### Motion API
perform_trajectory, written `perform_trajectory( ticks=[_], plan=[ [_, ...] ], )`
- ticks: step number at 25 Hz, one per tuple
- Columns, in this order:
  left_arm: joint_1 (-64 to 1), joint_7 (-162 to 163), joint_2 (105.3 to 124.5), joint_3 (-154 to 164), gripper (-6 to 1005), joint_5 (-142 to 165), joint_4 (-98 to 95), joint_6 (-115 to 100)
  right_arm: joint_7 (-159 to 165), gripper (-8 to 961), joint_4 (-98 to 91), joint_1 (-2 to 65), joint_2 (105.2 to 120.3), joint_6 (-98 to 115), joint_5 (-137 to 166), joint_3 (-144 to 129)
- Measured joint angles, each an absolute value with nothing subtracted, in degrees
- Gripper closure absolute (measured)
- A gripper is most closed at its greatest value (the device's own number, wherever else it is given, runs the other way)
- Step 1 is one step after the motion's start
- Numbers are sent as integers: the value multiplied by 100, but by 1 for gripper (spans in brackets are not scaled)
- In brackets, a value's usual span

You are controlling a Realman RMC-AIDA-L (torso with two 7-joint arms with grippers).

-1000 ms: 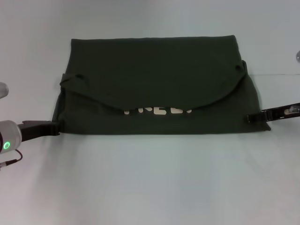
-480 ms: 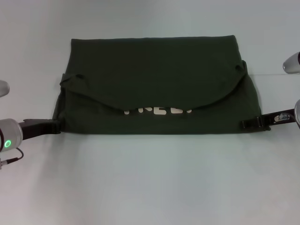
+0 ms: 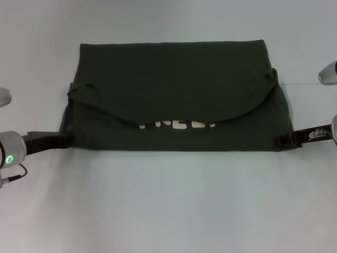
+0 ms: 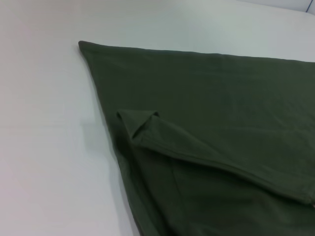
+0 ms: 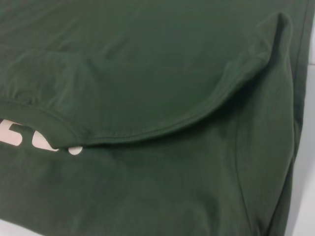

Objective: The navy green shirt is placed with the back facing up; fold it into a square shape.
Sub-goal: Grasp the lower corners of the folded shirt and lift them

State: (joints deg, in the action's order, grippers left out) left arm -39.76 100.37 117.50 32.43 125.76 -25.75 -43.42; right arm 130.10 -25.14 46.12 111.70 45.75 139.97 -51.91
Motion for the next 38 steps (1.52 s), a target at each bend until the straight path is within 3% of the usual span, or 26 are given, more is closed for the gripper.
perform_trajectory(
  ticks=[10, 13, 18, 23, 33, 38],
  plan=[
    [-3976, 10037, 11750, 3234, 971, 12576, -2566, -4342, 13080, 624, -2581, 4528, 11142, 4673, 14054, -5126],
    [-3975, 10037, 11750, 3234, 971, 12577, -2566, -4342, 13082, 846, -2584, 4514, 11124, 4722, 14055, -5124],
    [-3954, 10113, 11740, 3235, 972, 12597, -2593, -4447, 13084, 907, -2712, 4424, 11112, 4865, 14043, -5115],
    [-3923, 10229, 11685, 3225, 972, 12629, -2648, -4738, 13039, 907, -3022, 4241, 11109, 5281, 14024, -4906],
    [-3680, 11320, 11465, 2573, 971, 13802, -3532, -7180, 12318, 908, -3998, 3544, 11118, 7113, 14012, -4014],
    [-3679, 11747, 11330, 2327, 971, 14589, -3892, -8474, 11643, 907, -4202, 3163, 11053, 8231, 14004, -3376]
  ],
)
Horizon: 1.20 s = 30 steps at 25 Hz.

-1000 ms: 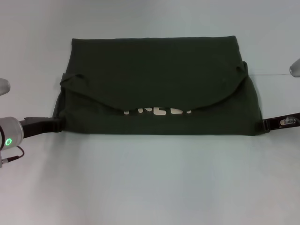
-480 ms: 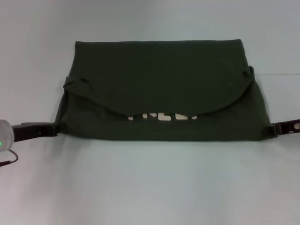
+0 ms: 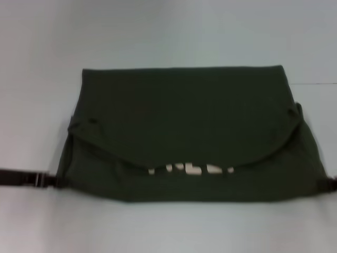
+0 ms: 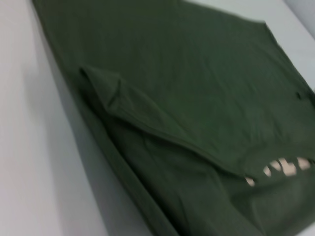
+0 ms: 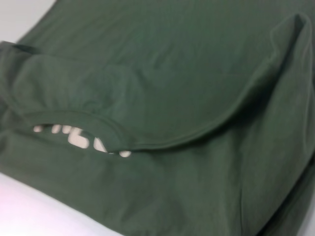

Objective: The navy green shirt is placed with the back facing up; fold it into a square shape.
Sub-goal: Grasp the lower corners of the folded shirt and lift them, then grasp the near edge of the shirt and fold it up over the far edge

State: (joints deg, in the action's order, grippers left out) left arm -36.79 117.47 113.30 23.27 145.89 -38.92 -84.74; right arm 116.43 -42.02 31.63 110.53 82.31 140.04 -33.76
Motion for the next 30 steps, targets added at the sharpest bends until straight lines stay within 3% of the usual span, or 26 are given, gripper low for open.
perform_trajectory(
  ticks=[13, 21, 30],
  plan=[
    [-3727, 11348, 11086, 1839, 972, 15682, -4221, -11112, 10379, 905, -4240, 2434, 10786, 10054, 13998, -2305],
    [-4220, 11619, 10797, 1132, 972, 15014, -4054, -10922, 10844, 903, -4080, 2949, 10534, 9579, 13355, -1652],
    [-4349, 11984, 10759, 1026, 972, 13803, -3450, -8506, 11402, 901, -3375, 3769, 10535, 7781, 12853, -1685]
  ],
)
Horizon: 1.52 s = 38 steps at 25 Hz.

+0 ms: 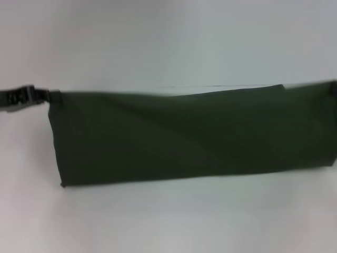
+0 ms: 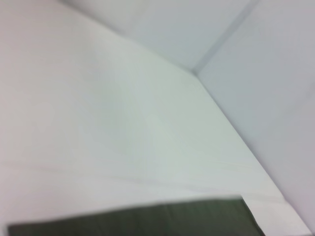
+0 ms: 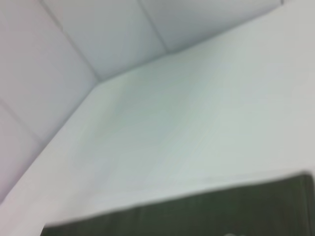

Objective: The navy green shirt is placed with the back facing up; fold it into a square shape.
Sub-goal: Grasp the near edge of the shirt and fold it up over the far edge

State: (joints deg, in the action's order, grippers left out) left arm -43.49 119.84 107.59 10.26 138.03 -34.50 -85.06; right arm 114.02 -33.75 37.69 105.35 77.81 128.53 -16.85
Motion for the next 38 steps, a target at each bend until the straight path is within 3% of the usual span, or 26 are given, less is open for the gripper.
perform_trajectory(
  ticks=[5, 12, 21, 26, 33, 38],
  plan=[
    [-4429, 11764, 10806, 1144, 972, 13481, -3043, -7566, 11417, 900, -3006, 4176, 10669, 6732, 12737, -1713],
    [-4585, 11157, 11221, 1153, 971, 13228, -2685, -6152, 11358, 899, -2624, 4678, 11062, 4897, 12731, -1910],
    [-4806, 10651, 11675, 1209, 971, 13021, -2341, -4477, 11342, 897, -2225, 5030, 11457, 3184, 12725, -2475],
    [-4882, 10394, 11783, 1213, 966, 12870, -2095, -3917, 11333, 896, -2202, 5080, 11552, 2834, 12724, -2601],
    [-4873, 10420, 11838, 1213, 860, 12851, -1987, -3388, 11339, 625, -2209, 4981, 11511, 2890, 12726, -2726],
    [-4713, 10493, 11756, 1178, 773, 12849, -2104, -3971, 11275, 416, -2612, 4698, 11502, 3406, 12575, -2707]
  ],
)
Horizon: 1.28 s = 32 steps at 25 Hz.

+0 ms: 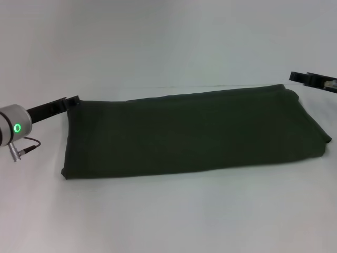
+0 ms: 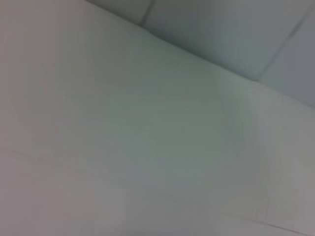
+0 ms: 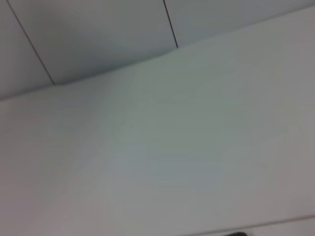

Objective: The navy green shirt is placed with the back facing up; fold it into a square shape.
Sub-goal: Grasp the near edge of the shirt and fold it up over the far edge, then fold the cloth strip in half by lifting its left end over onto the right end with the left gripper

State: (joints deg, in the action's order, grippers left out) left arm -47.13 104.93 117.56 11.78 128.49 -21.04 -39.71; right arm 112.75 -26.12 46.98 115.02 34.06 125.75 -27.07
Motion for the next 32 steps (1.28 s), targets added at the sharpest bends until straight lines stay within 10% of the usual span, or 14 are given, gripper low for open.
perform_trajectory(
  ticks=[4, 13, 32],
  plan=[
    [-4440, 10500, 11708, 1164, 497, 12777, -2511, -5410, 10793, 215, -3172, 4191, 11517, 4477, 11778, -2690],
    [-3716, 11607, 11668, 1159, 115, 12698, -3162, -7368, 9243, 186, -3272, 3078, 11280, 7048, 10497, -2719],
    [-2947, 13819, 11728, 952, 116, 13056, -3197, -7936, 8154, 185, -3326, 2607, 11158, 8119, 11160, -2741]
  ],
)
